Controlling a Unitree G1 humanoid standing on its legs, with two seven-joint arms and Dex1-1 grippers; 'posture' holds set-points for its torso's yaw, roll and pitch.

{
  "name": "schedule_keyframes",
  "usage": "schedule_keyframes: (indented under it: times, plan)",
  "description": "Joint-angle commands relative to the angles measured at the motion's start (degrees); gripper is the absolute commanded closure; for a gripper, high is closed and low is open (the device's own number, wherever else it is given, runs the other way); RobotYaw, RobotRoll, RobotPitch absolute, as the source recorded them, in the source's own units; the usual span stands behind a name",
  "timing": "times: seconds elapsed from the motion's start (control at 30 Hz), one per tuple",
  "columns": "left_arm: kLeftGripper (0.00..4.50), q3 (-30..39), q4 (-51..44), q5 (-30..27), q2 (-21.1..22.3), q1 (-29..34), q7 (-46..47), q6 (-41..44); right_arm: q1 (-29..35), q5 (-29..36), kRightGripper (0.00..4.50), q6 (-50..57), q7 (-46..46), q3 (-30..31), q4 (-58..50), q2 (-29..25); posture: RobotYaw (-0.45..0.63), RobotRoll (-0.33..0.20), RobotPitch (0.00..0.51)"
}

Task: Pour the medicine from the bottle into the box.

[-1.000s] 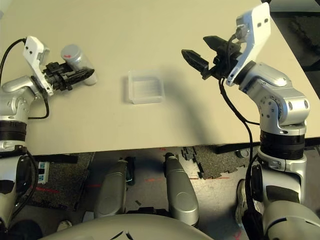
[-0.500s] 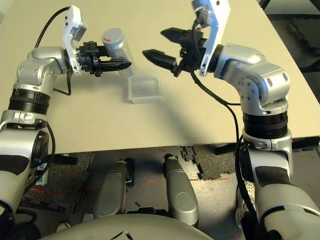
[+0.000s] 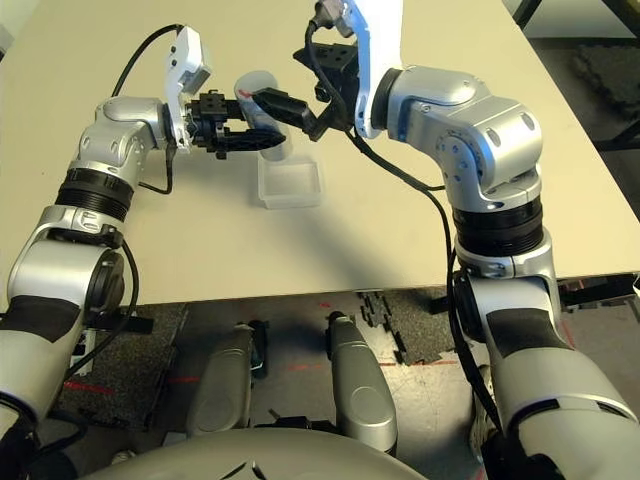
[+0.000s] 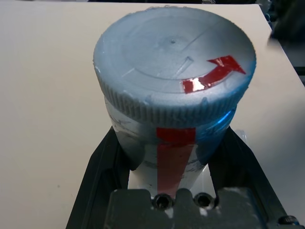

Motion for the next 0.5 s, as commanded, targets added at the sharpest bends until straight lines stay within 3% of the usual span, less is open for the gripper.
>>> schedule_keyframes:
  times: [0.03, 0.5]
  plan:
    - [2.06, -0.2, 1.0, 1.0, -0.4, -1.0, -0.7, -0.5, -0.5, -0.1, 0.00, 1.5, -0.6, 0.7, -2.0, 0.8, -0.06, 0.000, 0.200]
    - [2.06, -0.1, -1.0, 0.8, -1.0, -0.6, -0.6, 2.0, -0.9, -6.0, 0.00, -3.3, -1.6, 3.4, -1.1, 2.3, -0.07, 0.000, 0.206]
